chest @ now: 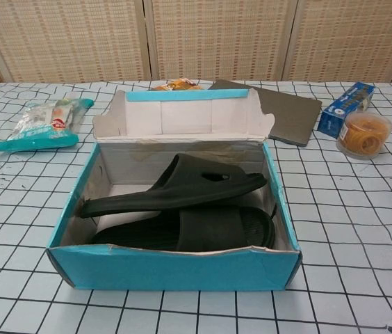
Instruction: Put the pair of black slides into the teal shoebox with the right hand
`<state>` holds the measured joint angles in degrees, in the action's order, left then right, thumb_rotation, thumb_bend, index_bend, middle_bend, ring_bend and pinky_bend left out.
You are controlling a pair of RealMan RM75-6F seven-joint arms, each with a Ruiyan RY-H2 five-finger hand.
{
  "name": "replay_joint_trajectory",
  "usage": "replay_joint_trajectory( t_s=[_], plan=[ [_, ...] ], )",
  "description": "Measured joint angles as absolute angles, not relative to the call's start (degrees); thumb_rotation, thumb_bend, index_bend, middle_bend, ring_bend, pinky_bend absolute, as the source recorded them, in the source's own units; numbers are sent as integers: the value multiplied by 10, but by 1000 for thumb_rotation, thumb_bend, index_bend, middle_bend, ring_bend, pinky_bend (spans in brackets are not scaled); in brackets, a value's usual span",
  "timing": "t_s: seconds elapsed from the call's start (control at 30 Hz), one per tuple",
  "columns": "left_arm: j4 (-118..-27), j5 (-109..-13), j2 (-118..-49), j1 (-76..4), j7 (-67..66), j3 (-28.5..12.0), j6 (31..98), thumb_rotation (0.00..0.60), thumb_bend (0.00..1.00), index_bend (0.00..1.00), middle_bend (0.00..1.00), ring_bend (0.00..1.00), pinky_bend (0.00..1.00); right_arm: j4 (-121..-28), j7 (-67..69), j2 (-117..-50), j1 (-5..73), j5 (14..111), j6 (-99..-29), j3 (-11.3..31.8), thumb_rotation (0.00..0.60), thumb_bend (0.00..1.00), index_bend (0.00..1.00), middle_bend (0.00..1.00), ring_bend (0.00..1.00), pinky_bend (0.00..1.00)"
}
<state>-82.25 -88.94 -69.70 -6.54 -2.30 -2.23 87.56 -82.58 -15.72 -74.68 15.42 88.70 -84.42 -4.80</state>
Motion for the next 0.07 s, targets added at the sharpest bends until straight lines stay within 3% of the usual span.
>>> replay_joint_trajectory(
  t_s=[0.07],
  plan=[
    [-822, -890, -699, -66, -28, -22, 875, 600, 493, 447, 443, 387, 523, -803, -151, -754, 134, 867, -851, -45, 600, 109, 122, 0, 0, 0]
  ],
)
